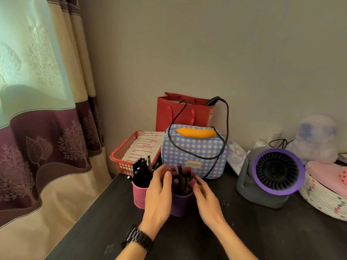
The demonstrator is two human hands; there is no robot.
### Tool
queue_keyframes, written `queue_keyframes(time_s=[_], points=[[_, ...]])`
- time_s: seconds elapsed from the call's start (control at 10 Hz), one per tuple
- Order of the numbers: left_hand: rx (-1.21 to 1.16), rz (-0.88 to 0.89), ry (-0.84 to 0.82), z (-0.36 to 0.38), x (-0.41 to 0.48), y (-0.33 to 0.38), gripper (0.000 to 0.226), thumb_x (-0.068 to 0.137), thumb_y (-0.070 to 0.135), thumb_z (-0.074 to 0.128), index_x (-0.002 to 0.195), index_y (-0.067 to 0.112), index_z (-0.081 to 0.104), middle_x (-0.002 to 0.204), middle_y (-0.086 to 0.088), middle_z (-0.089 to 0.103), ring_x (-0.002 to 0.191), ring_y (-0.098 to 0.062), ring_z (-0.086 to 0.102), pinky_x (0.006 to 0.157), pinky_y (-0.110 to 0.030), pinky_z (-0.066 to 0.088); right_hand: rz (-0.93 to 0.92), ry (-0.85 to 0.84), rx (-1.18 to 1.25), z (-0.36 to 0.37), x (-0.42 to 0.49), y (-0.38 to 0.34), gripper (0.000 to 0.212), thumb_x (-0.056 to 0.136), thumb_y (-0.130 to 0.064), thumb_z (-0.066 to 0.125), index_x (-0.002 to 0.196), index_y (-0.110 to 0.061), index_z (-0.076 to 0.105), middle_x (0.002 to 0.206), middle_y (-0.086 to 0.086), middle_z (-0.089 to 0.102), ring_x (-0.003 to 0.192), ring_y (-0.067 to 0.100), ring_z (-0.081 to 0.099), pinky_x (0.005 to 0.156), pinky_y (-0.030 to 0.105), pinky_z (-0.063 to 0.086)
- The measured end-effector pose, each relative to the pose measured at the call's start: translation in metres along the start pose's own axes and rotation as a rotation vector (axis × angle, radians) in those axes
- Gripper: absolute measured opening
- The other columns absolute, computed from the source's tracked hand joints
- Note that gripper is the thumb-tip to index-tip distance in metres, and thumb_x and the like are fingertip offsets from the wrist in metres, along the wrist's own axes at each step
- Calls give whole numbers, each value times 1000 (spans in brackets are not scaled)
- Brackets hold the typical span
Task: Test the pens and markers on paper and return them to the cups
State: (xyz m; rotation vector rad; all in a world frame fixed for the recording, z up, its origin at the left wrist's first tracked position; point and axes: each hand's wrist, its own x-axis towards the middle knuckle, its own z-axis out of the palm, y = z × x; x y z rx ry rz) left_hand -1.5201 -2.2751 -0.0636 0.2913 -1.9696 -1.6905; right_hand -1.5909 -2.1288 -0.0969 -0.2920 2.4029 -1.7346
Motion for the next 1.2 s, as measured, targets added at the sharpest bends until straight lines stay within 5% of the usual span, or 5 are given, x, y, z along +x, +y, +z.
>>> queue_keyframes(time_s=[0.2,0.4,0.7,0.9,1.2], points=[[629,147,-138,-31,-61,-53,20,96,40,53,112,50,46,116,31,50,106,1,56,81,-13,43,-105,17,-40,-1,-8,-8,60,94,-24,66,150,-34,45,148,-9,52,132,7,50,111,32,41],[1080,92,-388,-28,-76,-73,64,100,59,22,160,37,15,168,10,7,155,-10,-2,122,-37,-7,-264,-12,-353,14,-23,-22,74,83,-58,61,149,-29,44,147,-12,48,138,10,38,114,34,37],[1150,45,-446,-25,-72,-77,65,100,59,17,160,38,3,169,10,-4,154,-10,-10,123,-42,-10,-238,-76,-751,25,-9,-32,69,108,-48,22,163,-10,5,172,7,1,157,23,1,127,40,4],[1168,27,-488,-26,-70,-80,67,97,62,12,159,39,-2,168,11,-8,153,-10,-13,122,-42,-12,-184,-169,-637,17,-16,-28,77,104,-56,39,164,-21,5,172,-2,-7,157,23,10,124,43,21],[1182,32,-511,-25,-71,-71,64,101,59,14,159,39,-4,168,11,-9,154,-10,-13,122,-42,-12,-327,-85,-435,-75,-77,-96,70,86,-56,69,149,-33,47,148,-14,53,136,7,49,106,26,38]])
